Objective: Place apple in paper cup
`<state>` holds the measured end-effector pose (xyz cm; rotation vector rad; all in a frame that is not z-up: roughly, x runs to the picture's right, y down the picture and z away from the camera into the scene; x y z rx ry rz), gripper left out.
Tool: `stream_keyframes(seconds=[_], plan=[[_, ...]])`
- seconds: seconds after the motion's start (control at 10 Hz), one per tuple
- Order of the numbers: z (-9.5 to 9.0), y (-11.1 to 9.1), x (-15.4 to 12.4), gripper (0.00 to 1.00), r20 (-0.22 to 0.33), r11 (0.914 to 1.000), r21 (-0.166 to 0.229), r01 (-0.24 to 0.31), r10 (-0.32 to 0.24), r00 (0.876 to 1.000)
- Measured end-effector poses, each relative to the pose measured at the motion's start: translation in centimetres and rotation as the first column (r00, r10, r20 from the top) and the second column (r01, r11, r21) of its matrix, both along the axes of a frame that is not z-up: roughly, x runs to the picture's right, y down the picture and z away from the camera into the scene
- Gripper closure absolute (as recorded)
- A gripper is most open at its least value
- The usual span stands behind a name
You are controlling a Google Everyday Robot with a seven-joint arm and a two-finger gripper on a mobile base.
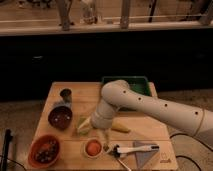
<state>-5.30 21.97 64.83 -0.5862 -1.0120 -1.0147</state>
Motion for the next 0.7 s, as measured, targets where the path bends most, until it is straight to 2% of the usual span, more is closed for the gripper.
stream_keyframes(seconds=[0.7], plan=[[-0.06,-0.26,0.11,0.2,-0.009,0.9996,-0.008,0.026,-0.026,1.0]])
